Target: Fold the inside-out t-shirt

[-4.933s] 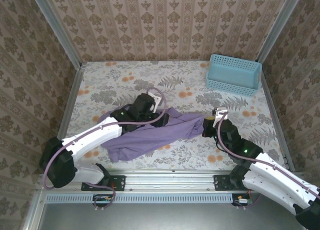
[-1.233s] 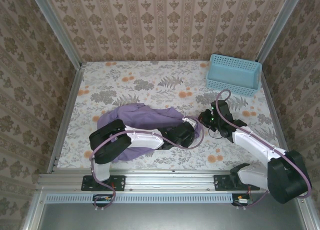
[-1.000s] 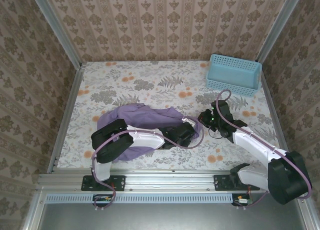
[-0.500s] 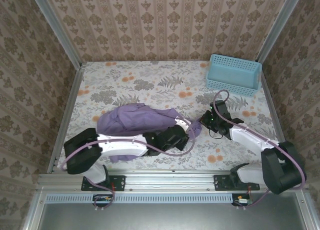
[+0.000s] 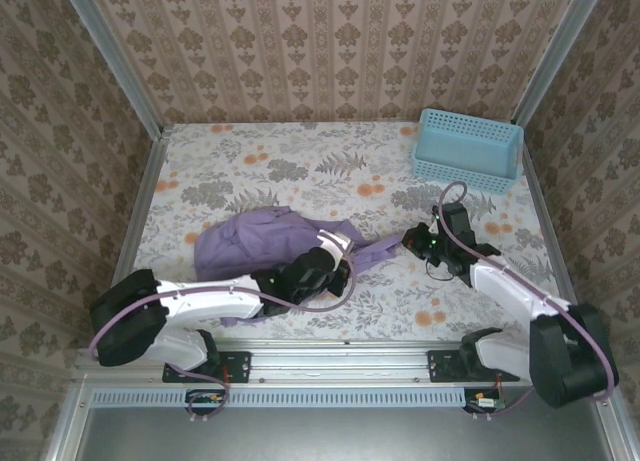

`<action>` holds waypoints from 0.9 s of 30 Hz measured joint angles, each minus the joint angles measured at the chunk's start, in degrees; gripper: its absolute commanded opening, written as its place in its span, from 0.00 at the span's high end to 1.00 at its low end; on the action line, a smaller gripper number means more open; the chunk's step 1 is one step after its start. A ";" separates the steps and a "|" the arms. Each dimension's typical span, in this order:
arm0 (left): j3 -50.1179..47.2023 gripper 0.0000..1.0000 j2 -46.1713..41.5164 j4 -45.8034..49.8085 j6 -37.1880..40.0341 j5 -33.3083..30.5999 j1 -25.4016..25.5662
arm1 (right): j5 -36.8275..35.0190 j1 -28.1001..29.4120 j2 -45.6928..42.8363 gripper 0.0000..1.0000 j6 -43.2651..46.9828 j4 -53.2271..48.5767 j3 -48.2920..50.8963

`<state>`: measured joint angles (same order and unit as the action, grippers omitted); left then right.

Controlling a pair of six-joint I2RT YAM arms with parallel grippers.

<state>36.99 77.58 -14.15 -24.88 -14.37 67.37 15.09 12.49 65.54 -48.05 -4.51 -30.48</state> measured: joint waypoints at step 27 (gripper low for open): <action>8.94 0.82 1.70 -0.61 1.88 10.01 2.62 | 4.20 -11.04 -4.00 1.00 5.29 -12.20 -4.55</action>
<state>45.93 79.29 -14.76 -23.00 -4.36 70.00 19.29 1.45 61.54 -42.76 -16.71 -35.03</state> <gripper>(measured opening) 0.113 0.064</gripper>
